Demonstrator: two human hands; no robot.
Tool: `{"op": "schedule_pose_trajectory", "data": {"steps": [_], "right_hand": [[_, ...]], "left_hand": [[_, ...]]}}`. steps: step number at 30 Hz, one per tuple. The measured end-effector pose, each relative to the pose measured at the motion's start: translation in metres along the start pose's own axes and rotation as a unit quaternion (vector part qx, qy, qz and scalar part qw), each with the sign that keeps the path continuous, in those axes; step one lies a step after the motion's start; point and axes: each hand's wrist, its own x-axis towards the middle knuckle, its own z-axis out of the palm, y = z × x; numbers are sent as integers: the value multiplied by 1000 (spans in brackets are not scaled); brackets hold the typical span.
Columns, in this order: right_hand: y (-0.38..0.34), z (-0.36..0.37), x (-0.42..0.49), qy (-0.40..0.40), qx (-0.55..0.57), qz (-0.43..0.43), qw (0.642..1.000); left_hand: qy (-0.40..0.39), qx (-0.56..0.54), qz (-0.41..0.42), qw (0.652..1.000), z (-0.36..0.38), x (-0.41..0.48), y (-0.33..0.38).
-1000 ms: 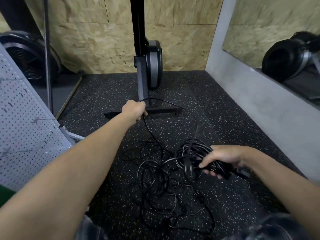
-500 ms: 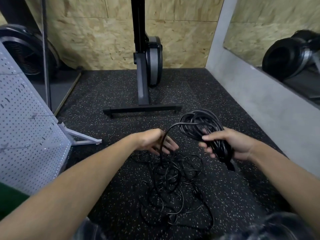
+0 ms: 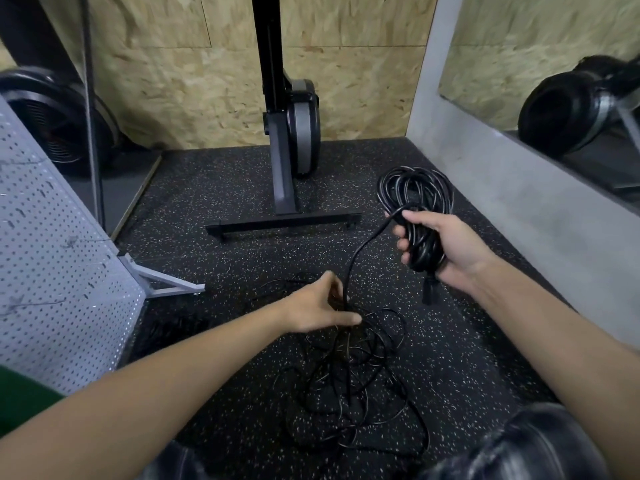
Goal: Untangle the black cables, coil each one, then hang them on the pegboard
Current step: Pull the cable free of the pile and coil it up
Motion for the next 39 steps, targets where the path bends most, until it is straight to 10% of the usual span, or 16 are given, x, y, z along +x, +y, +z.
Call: {"op": "schedule_pose_trajectory", "data": {"steps": [8,14,22,26,29,32,39], "right_hand": [[10,-7,0,46,-139,-36,989],[28,10,-4,-63,-155,19,986],[24,22,4,-40,-122,-8,992],[16,34,5,1,-25,-61,998],[7,42,5,3,41,-56,998],[6,46,5,-9,47,-53,997],[13,38,13,45,-55,-77,995]], "left_hand": [[87,-93,44,991,-29,-9,32],[199,-379,114,896,-80,-23,90],[303,-458,99,830,-81,-19,83],[169,-383,28,908,-50,-25,47],[4,-104,33,994,-24,-23,23],[-14,53,61,997,-5,-8,8],[68,23,92,993,-9,-3,13]]}}
